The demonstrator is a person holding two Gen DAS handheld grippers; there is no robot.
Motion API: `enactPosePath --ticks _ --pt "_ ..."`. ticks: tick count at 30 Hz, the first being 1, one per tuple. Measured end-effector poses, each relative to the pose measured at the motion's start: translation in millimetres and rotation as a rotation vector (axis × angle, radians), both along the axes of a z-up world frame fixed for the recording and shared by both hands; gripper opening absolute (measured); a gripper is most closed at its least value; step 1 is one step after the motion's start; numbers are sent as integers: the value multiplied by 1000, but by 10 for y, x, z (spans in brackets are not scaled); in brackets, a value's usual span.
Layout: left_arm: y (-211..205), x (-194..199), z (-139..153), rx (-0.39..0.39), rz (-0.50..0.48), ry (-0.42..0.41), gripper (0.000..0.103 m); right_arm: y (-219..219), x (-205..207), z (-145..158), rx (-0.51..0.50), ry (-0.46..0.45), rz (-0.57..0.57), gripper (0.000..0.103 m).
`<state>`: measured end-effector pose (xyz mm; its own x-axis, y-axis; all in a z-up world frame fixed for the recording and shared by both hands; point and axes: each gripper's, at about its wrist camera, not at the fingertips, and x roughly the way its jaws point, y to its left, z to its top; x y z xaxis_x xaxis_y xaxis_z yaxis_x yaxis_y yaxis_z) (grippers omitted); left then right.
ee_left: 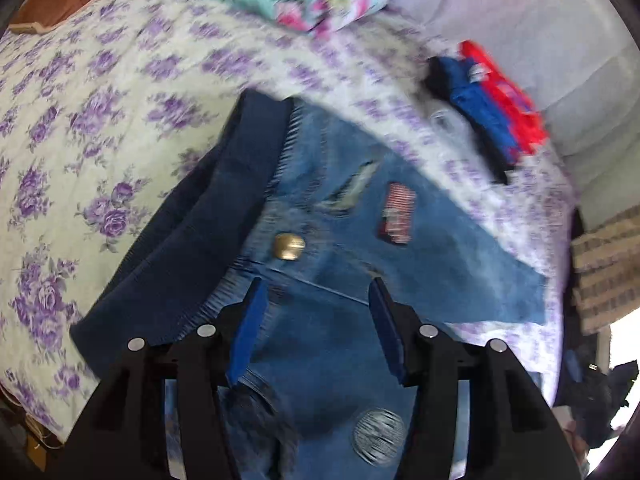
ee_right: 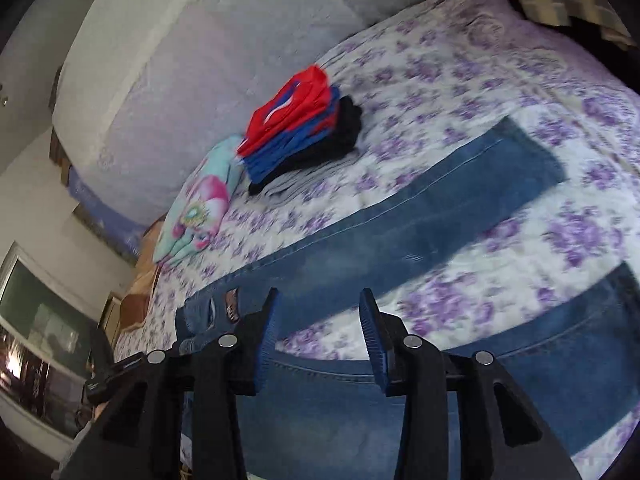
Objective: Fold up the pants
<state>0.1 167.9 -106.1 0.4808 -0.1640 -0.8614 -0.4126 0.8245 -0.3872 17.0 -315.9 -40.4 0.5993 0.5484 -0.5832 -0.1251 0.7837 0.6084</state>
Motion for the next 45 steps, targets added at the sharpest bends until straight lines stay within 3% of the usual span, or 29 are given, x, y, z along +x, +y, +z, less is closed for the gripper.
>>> enactPosePath --ticks 2,5,7,11,13,15,17,20,22,25,28,30,31,32,35,39,45 --pt "152 51 -275 -34 30 74 31 305 106 -60 -25 18 59 43" --pt "303 -24 -397 -41 57 86 7 588 316 -213 -51 47 102 45" --pt "369 -75 -424 -68 67 81 2 720 415 -328 -76 84 103 46" --pt "417 -163 -369 -149 110 58 1 1006 598 -461 -117 86 147 46" --pt "354 -222 -201 -149 99 4 2 1126 677 -614 -154 126 182 45" --pt "340 -245 -70 -148 86 -51 3 1181 764 -872 -176 230 199 45" --pt "346 -199 -23 -146 84 -73 8 1160 764 -894 -158 215 203 45" --pt "381 -20 -162 -94 90 -10 15 1128 785 -859 -153 243 229 45" --pt "459 59 -306 -113 89 20 16 1051 785 -775 -115 259 204 48" --pt "512 118 -231 -156 81 29 13 934 687 -501 -104 194 156 53" --pt "652 123 112 -145 51 -84 14 843 558 -179 -121 99 121 59" --pt "832 219 271 -124 43 -127 27 808 519 -4 -134 58 100 61" --pt "894 308 303 -121 35 -131 45 804 499 75 -134 39 96 61" --pt "977 400 313 -115 25 -129 49 807 488 144 -132 24 98 62" --pt "1107 638 274 -125 -30 -104 49 849 498 326 -149 -20 114 65" --pt "1124 863 143 -150 -106 -86 49 946 640 499 -194 -88 217 70" --pt "967 1008 -5 -102 -159 -79 46 1084 1128 420 -282 -124 419 70"
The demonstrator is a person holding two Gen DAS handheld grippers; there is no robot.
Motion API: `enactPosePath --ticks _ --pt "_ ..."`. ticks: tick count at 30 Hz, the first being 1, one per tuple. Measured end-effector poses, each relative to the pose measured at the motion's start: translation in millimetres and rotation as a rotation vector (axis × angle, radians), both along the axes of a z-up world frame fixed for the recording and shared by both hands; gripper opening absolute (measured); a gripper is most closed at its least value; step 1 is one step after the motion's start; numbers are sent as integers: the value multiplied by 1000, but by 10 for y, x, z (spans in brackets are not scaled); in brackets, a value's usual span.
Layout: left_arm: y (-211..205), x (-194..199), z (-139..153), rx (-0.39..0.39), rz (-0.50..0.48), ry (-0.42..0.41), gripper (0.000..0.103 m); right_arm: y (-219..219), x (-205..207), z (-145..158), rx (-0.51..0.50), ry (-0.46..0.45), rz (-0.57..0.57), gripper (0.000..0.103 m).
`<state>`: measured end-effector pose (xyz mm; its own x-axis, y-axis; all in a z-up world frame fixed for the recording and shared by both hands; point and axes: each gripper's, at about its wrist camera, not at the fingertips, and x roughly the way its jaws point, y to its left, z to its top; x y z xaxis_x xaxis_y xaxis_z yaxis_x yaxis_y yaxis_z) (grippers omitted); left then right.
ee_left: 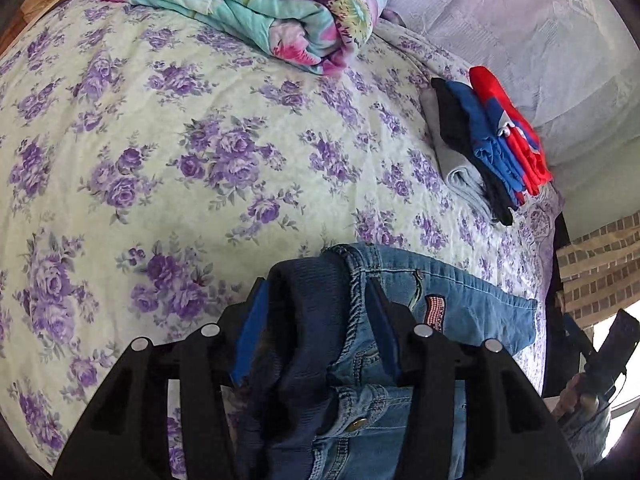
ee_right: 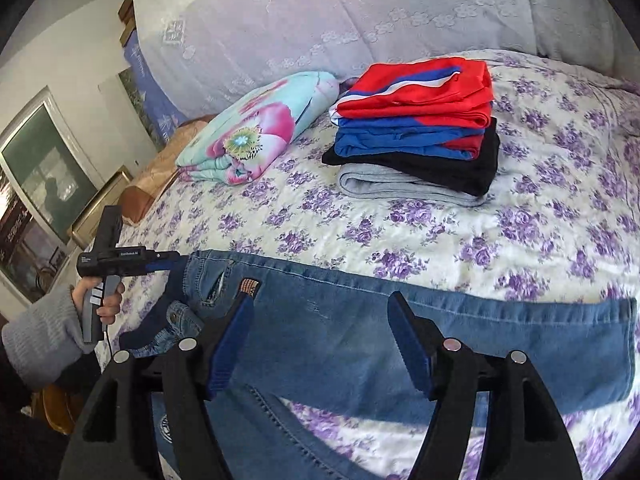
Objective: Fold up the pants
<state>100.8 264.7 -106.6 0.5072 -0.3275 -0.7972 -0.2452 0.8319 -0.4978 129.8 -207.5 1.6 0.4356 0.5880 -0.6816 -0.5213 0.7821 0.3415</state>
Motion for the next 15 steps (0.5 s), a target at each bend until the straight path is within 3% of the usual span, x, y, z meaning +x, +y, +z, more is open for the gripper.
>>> enactPosePath --ticks 1,3,4,7,11,13,15 --pt "-34 21 -2 8 -13 -4 37 25 75 -40 -7 3 24 70" --pt "-98 56 -9 70 -26 4 33 77 236 -144 -34 1 76 70" --pt "-112 68 -14 86 -30 6 25 105 305 -199 -46 0 99 70" --pt "-67 61 -38 103 -13 15 10 175 523 -382 -79 5 183 70" --pt "-7 28 -59 99 4 33 10 279 775 -645 -137 10 310 70" --pt "12 33 -68 102 21 55 14 339 869 -759 -164 19 372 70" --pt "30 44 -65 106 36 63 25 400 958 -874 -184 40 434 69"
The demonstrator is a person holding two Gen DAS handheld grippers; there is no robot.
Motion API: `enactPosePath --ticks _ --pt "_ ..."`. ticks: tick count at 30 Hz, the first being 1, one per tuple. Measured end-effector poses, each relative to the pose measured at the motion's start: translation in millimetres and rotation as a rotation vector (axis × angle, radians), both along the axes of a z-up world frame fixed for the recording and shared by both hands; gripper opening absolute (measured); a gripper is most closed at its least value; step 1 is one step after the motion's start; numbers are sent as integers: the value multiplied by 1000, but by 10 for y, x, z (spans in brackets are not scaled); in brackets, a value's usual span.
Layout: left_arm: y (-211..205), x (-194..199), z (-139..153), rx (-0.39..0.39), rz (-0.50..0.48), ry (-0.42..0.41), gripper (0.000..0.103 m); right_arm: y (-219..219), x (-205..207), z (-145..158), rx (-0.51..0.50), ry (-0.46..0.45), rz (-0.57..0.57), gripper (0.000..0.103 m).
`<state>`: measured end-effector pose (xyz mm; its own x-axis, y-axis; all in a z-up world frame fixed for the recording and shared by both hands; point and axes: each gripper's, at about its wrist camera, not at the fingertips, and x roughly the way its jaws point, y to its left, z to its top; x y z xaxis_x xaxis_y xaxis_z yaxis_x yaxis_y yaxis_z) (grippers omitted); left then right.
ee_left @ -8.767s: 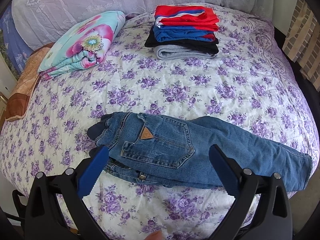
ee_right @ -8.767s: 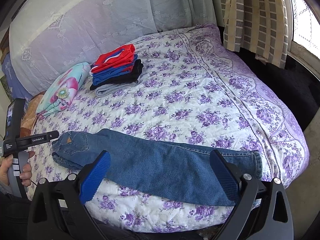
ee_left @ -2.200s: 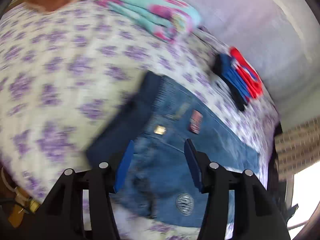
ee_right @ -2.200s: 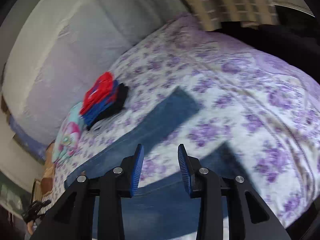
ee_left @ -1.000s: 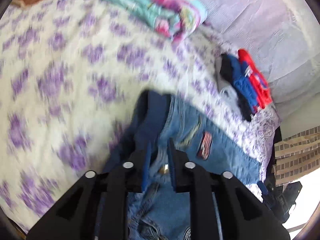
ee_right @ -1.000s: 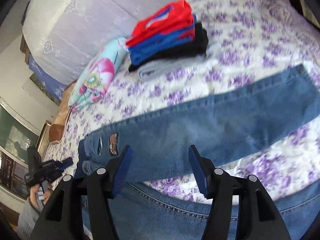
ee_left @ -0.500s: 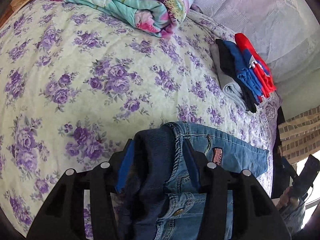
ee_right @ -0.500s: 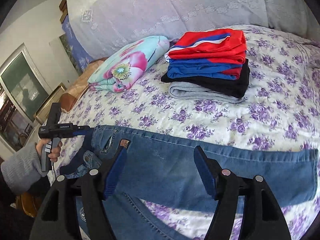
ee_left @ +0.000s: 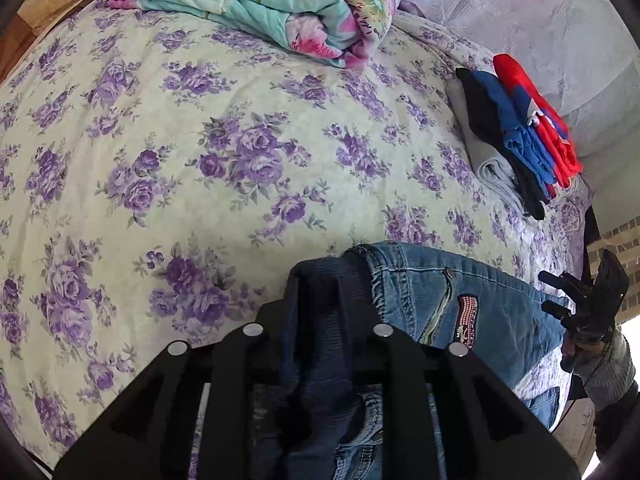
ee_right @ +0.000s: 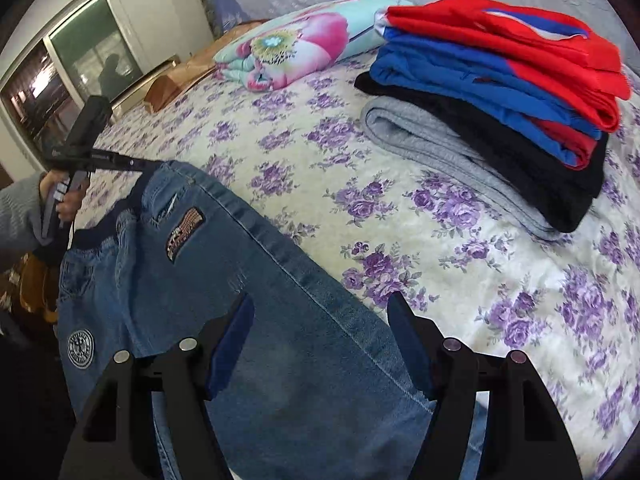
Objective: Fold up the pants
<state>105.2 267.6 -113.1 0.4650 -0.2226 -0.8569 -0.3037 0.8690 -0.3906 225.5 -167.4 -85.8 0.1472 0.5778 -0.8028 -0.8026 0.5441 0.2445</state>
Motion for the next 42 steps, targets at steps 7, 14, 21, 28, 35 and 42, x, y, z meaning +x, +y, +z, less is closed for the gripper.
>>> enactPosePath --ticks 7,14,21,28,35,42 --pt "-23 86 -120 29 4 41 43 136 208 -311 -89 35 159 41" --pt "-139 153 -48 97 -20 41 24 162 190 -304 -111 55 181 9" --pt "-132 126 97 104 -86 -11 14 69 24 15 -84 12 100 7" --pt "-97 38 194 71 -127 -60 13 5 -231 333 -87 -37 61 7" --pt "-126 -39 316 60 -154 -95 13 -38 -592 556 -89 -87 25 7" --pt "-173 -190 487 62 -194 -130 12 -100 -1030 695 -100 -129 -5 7"
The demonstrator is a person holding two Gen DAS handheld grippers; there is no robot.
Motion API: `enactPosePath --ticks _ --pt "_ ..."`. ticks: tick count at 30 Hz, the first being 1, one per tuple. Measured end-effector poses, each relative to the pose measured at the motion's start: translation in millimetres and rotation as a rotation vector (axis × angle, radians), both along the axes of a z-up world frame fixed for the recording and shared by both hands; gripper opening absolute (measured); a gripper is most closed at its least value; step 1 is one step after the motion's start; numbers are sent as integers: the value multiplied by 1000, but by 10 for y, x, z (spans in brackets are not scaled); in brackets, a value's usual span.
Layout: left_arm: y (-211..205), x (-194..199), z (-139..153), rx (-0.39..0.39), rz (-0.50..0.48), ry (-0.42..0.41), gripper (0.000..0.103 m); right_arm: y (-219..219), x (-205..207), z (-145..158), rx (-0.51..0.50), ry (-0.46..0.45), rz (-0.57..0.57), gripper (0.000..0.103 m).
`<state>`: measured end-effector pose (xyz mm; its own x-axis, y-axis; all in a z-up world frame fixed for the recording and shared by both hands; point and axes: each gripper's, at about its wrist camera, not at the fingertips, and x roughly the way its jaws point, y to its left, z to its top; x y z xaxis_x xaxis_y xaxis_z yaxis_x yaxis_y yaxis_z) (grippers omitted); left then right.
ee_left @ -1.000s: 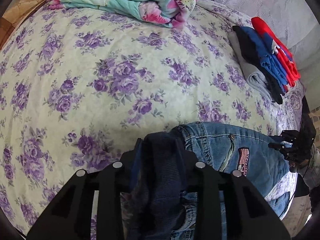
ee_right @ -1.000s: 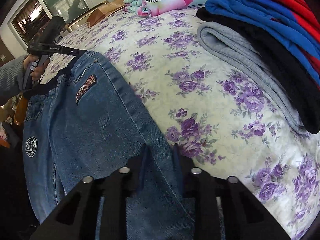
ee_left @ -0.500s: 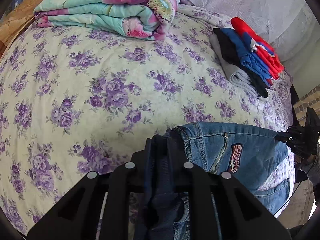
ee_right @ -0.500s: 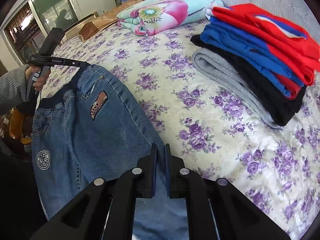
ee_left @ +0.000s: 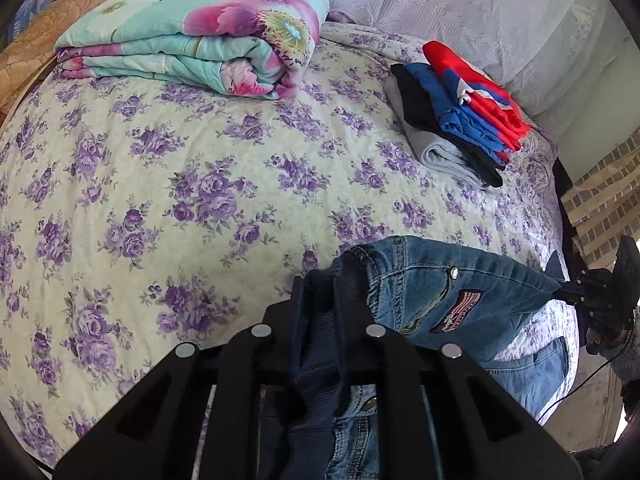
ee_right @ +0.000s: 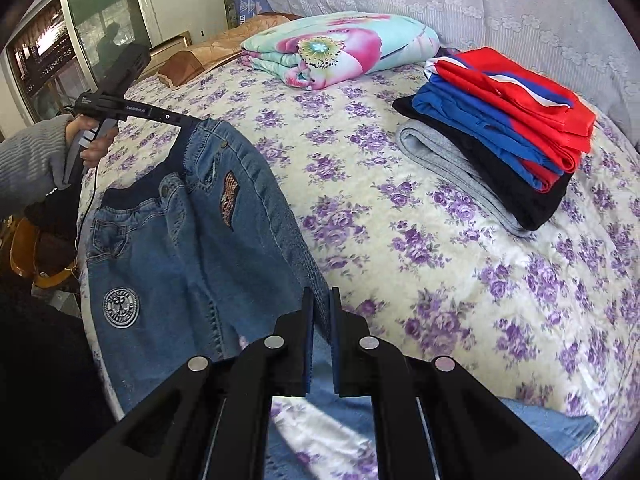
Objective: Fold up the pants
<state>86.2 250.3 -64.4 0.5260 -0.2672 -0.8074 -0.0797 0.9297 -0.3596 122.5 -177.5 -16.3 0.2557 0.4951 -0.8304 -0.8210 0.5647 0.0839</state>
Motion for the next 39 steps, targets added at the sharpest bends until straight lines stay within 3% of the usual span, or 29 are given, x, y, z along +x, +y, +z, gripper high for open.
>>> enactPosePath --ticks 15,16,24,28,34,39 --pt "-104 -758 201 35 -130 -33 11 -173 -1156 67 -27 -4 -53 6" --pt "-95 -848 185 37 -133 -27 5 -167 -1263 50 -37 -2 -55 6" --pt "21 -1451 -20 -59 -84 17 0 -185 -2008 -171 -42 55 -132 6" --pt "60 -1666 -110 -97 -48 35 0 -199 -2193 -319 -36 71 -175 6" --pt "-16 -1748 -7 -134 -53 10 0 -204 -2293 -541 -36 90 -215 6" --pt "-127 -1711 -104 -148 -57 66 0 -213 -2384 -442 -9 61 -231 6"
